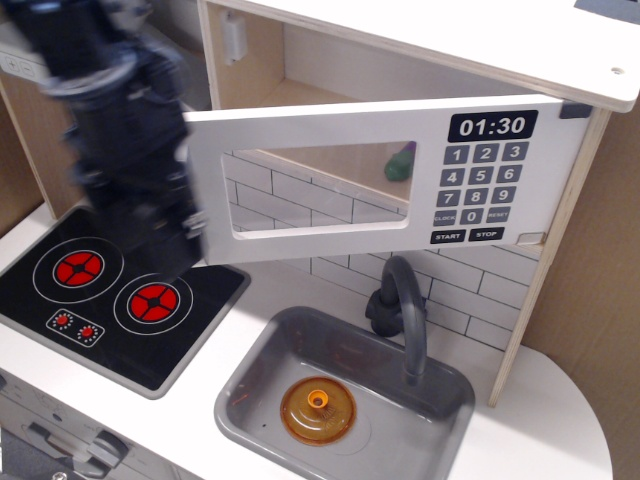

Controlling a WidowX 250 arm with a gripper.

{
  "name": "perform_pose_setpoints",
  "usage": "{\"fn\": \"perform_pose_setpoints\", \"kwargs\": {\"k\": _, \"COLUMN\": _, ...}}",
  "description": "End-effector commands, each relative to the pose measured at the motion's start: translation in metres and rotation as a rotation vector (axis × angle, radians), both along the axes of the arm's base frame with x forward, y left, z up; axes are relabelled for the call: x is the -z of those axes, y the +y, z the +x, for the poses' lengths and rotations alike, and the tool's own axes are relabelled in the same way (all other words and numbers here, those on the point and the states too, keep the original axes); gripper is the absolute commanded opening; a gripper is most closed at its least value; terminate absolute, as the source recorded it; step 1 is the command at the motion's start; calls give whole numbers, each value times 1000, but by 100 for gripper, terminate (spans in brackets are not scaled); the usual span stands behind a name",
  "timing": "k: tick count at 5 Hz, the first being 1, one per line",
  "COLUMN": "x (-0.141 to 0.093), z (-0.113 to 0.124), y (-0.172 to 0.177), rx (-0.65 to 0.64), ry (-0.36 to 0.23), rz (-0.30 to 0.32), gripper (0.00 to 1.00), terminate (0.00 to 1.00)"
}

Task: Open microwave

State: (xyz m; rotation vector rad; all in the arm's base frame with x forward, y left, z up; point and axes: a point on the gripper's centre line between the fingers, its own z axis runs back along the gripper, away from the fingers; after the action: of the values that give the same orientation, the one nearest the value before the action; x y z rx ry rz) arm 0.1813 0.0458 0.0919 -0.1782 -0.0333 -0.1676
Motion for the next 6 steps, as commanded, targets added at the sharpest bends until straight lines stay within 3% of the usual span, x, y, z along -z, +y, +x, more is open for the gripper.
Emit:
{"fn": "perform_pose_setpoints", "kwargs": {"k": 1, "x": -24, "z": -19, "y": 58, "rx": -70, "ry": 98, "rz": 58, "gripper": 100, "terminate": 0}}
{"fn": "perform_pose_setpoints", "kwargs": {"k": 2, "x": -34, "z": -5, "y": 92, "rx": -205, "ry": 66, "rz": 116, "gripper": 100, "terminate": 0}}
{"fn": "perform_pose_setpoints", "kwargs": {"k": 3, "x": -37, "z": 34, "y": 118, "rx": -454, "ry": 41, "rz": 174, "gripper": 100, "terminate": 0}}
{"fn": "perform_pose_setpoints", "kwargs": {"k": 4, "x": -40, "z": 74, "y": 125, "rx": -629, "ry": -27, "rz": 183, "gripper": 100, "terminate": 0}}
{"fn": "perform_pose_setpoints", "kwargs": {"k": 5, "x": -22, "z": 107, "y": 95, "rx": -610, "ry": -77, "rz": 165, "gripper": 100, "terminate": 0}}
{"fn": "perform_pose_setpoints", "kwargs": {"k": 6, "x": -1, "z": 109, "y": 52, "rx": -436, "ry": -115, "rz": 170, "gripper": 100, "terminate": 0}}
